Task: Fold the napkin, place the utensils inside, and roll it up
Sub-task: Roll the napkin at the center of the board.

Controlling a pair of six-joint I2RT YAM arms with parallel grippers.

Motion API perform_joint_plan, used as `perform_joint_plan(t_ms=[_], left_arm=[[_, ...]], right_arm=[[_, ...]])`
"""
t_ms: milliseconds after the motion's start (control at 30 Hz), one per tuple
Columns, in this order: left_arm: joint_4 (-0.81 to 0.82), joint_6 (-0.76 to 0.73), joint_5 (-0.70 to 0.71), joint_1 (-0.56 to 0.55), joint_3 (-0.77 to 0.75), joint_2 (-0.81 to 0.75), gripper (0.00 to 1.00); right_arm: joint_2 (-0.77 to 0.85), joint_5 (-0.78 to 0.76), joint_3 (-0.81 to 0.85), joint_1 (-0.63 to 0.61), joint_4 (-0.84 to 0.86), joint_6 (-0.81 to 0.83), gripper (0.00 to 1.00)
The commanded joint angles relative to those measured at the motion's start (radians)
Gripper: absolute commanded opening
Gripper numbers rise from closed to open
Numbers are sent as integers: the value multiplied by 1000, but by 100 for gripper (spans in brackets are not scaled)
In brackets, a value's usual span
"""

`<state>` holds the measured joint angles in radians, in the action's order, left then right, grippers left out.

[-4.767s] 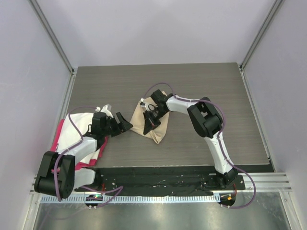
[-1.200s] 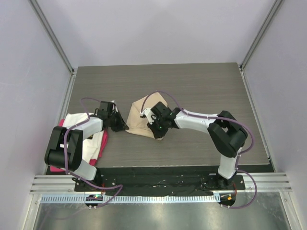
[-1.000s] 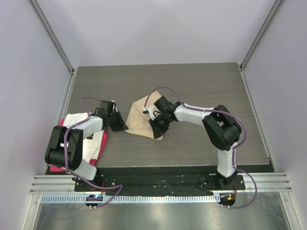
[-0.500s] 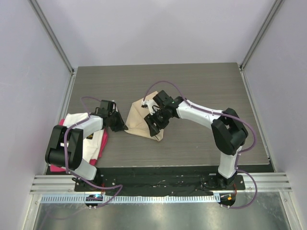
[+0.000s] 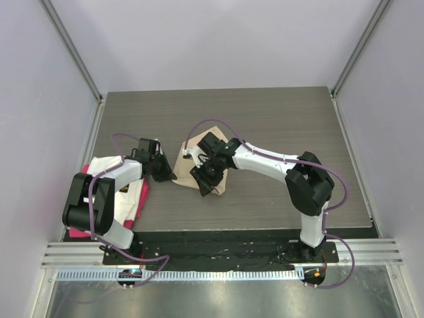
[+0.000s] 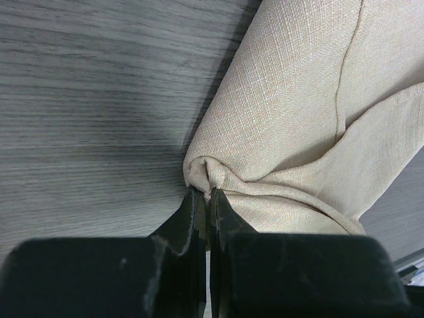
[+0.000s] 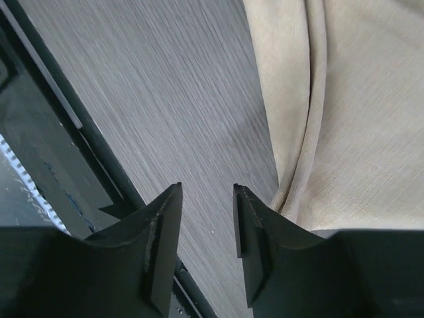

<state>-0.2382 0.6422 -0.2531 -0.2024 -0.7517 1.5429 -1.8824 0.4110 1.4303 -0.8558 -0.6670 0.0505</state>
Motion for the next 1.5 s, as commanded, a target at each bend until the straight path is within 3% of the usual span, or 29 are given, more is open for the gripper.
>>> perform_joint_plan(t_ms=[0, 1167, 1467], left_arm=[[-23, -27, 14, 3, -29, 8, 0], [-56, -33, 9, 3, -44, 25, 0], [-112, -32, 9, 4, -80, 42, 0]], right_arm=[[-17, -29, -11, 4, -77, 17, 42], [-74, -4, -119, 161, 18, -9, 40], [130, -142, -33, 94, 9, 8, 64]])
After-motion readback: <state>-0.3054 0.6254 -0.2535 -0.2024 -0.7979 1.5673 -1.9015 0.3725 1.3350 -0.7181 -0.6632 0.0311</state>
